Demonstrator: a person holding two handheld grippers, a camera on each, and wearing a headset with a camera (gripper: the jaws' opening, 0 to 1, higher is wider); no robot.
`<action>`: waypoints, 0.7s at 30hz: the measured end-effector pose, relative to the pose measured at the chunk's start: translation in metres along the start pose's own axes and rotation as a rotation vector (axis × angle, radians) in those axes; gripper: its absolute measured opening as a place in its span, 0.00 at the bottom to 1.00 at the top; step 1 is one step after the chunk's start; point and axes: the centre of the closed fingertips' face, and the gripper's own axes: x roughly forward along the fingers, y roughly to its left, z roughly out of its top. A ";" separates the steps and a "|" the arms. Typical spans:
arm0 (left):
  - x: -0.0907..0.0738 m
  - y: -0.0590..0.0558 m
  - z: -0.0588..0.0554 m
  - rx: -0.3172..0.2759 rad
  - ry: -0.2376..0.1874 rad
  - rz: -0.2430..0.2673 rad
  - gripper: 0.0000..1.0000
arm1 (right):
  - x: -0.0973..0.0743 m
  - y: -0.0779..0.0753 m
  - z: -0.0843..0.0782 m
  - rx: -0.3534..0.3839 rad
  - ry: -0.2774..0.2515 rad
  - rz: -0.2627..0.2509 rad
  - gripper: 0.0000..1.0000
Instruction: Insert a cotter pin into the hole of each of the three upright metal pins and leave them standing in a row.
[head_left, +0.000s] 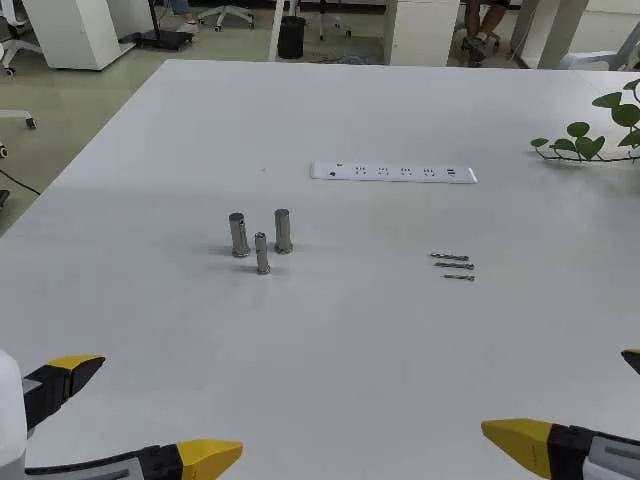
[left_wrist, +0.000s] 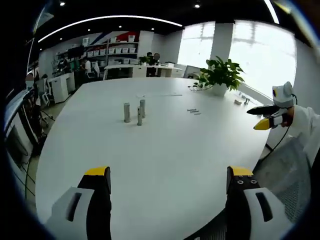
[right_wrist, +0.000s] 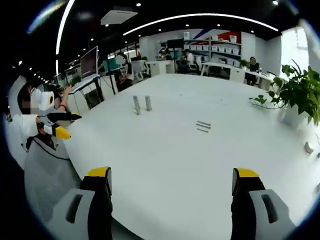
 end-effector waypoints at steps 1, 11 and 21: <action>0.000 0.000 0.000 -0.001 0.000 -0.002 0.93 | 0.000 0.001 0.000 0.002 0.002 0.000 0.97; 0.000 0.000 -0.003 -0.017 0.008 0.003 0.97 | 0.002 0.004 0.005 -0.004 0.001 0.008 0.98; 0.001 -0.009 0.000 -0.002 -0.004 -0.031 0.99 | -0.002 0.000 -0.001 0.005 0.017 0.006 0.98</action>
